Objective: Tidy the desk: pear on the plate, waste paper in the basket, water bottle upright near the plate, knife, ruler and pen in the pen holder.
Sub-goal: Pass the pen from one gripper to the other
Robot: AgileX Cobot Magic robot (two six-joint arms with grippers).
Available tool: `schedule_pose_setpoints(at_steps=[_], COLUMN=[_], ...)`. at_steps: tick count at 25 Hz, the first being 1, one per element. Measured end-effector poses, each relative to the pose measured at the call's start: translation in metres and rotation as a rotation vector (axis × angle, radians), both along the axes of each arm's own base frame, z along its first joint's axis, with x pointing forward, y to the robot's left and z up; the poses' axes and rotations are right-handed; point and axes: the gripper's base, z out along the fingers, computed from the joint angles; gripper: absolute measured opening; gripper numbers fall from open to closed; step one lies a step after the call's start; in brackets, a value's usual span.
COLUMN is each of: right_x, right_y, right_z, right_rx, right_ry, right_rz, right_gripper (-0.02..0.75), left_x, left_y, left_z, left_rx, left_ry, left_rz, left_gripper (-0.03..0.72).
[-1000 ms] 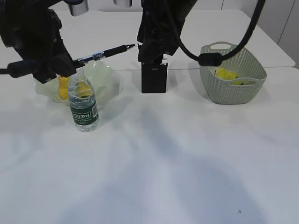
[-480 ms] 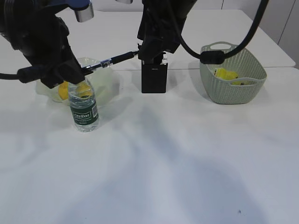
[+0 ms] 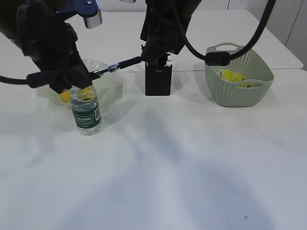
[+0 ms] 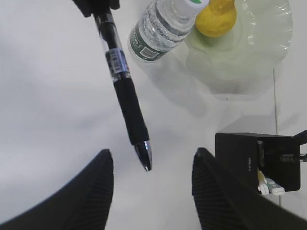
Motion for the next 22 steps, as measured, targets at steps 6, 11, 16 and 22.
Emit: schedule_pose_setpoints(at_steps=[6, 11, 16, 22], right_x=[-0.001, -0.004, -0.006, -0.014], right_y=[0.0, 0.0, 0.001, 0.013], right_z=[0.001, 0.008, 0.009, 0.003], right_rx=[0.009, 0.027, 0.028, 0.018], right_ry=[0.003, -0.005, -0.007, 0.012], right_rz=[0.001, 0.004, 0.008, 0.041], right_gripper=[0.393, 0.393, 0.393, 0.393], left_x=[0.002, 0.004, 0.004, 0.004], left_y=[-0.001, -0.004, -0.005, -0.005], left_z=[-0.002, -0.005, -0.006, -0.006], left_rx=[-0.001, -0.015, -0.024, -0.024], left_ry=[-0.007, 0.002, 0.004, 0.003], left_rz=[-0.005, -0.01, -0.017, -0.022], left_gripper=[0.097, 0.097, 0.097, 0.097])
